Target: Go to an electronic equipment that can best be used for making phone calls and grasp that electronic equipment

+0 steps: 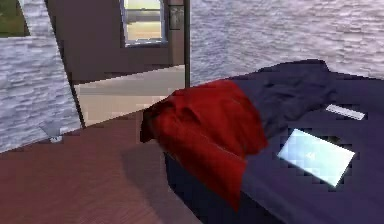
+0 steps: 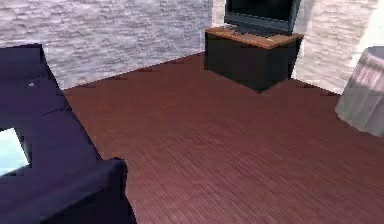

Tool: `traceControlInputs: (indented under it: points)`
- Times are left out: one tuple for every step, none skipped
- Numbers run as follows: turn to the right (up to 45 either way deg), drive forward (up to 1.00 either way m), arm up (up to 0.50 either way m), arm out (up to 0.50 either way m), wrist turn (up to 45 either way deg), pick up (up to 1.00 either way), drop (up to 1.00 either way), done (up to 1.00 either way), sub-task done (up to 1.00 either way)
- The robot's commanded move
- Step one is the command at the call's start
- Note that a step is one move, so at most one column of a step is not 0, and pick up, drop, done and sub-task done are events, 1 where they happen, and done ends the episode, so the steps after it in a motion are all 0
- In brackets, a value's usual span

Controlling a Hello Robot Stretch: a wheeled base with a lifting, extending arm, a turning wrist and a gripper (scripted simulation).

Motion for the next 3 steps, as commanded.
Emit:
traceControlInputs:
  points:
    - [45.0,0.0,0.0,0.0,0.0,0.0,0.0,0.0,0.0]
    - [45.0,0.0,0.0,0.0,0.0,0.0,0.0,0.0,0.0]
    - [27.0,0.0,0.0,0.0,0.0,0.0,0.0,0.0,0.0]
